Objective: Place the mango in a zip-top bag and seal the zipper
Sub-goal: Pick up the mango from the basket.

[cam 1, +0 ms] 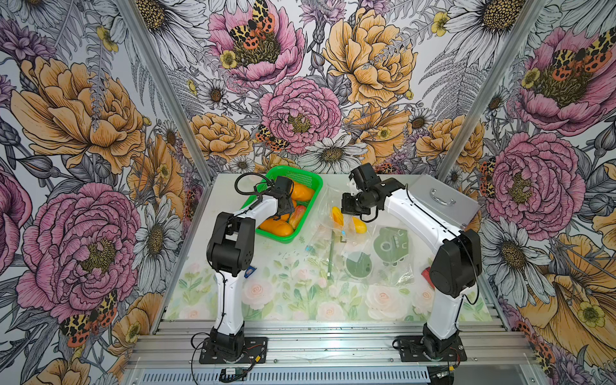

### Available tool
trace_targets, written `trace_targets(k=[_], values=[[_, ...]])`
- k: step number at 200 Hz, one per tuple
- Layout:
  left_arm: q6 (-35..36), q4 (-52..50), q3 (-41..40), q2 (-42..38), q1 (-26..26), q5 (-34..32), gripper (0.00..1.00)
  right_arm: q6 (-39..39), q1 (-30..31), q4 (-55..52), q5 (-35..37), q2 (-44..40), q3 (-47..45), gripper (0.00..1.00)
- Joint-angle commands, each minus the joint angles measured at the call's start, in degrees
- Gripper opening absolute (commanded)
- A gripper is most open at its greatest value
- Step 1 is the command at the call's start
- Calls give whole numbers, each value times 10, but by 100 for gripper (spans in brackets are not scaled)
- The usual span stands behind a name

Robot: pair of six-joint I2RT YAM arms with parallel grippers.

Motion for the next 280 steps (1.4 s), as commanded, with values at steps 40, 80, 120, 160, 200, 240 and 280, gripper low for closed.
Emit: trace_targets(k=[40,80,120,160,200,240,280], values=[[-19,2,21,21,16,18,71,9,4,11,-18,28,21,0],[-14,3,16,-10,16,15,52,9,4,11,-20,30,27,0],[5,5,-4,-90,9,-2,43,9,4,11,-9,21,26,0],[26,46,-63,-206,-12,12,41,9,2,13,3,9,26,0],[30,183,-182,-334,-34,135,41,12,0,12,1,1,28,0],[14,345,-274,-421,-64,294,39,14,-2,13,-12,-2,34,0],[36,358,-270,-427,-118,388,40,12,-3,15,-11,-12,33,0]])
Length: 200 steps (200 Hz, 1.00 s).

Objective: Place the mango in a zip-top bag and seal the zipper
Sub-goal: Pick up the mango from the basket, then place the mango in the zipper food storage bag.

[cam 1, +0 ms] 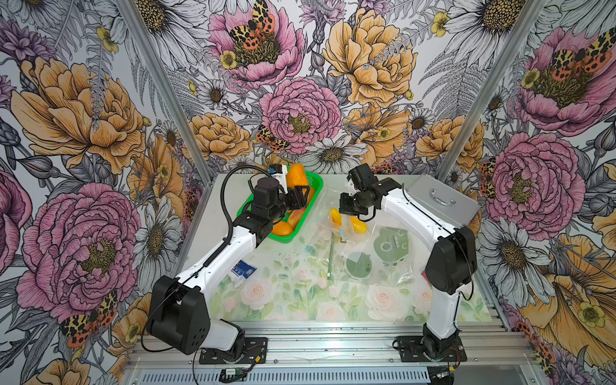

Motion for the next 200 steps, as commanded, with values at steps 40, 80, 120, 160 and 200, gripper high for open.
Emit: trace_targets(k=[40,80,120,160,200], values=[[-13,51,-12,9,-42,171,40,-6,-2,15,-2,-49,10,0],[-37,-16,-8,26,-42,216,40,-18,-1,20,8,-63,-4,0],[-47,-98,2,43,-42,225,40,-21,0,33,13,-74,-19,0],[-66,-104,11,64,-41,244,40,-34,9,38,27,-84,-28,0],[-96,-110,33,89,-39,201,48,-44,27,38,43,-84,-34,0]])
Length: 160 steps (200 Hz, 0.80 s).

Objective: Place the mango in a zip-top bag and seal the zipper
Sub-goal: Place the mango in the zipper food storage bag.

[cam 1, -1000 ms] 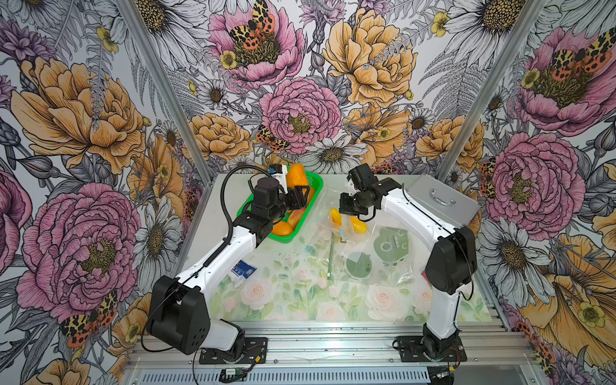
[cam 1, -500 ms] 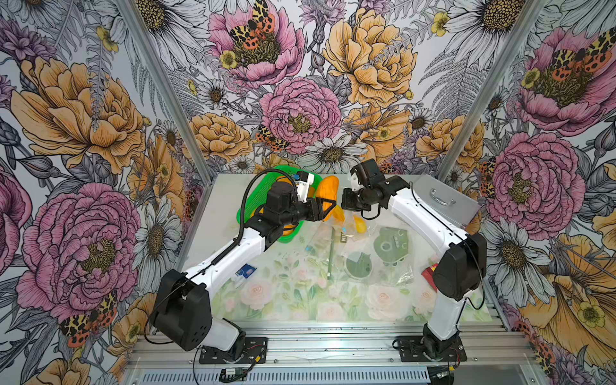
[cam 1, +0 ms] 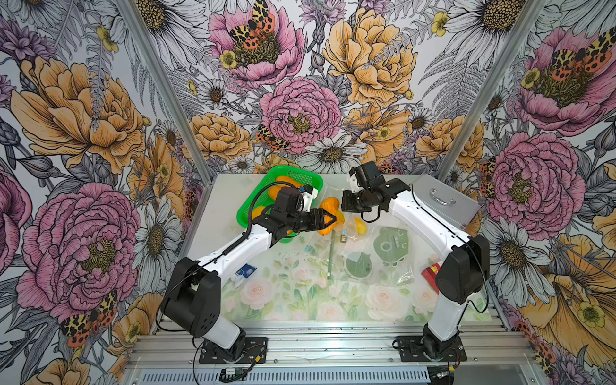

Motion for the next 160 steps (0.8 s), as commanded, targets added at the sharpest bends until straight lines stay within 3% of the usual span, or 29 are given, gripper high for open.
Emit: trace_targets(k=[1,35,69,98,160], values=[[-27,-8,29,9,5,-21,48,-14,13,16,21,-23,-7,0],[-50,-6,58,10,4,-76,59,-10,22,16,28,-21,-9,0],[-59,-3,82,23,3,-96,83,8,24,20,29,-15,-9,0],[-62,-1,89,39,6,-120,97,22,23,21,30,-7,-5,0],[-52,8,92,13,2,-128,99,40,12,23,42,-12,-7,0]])
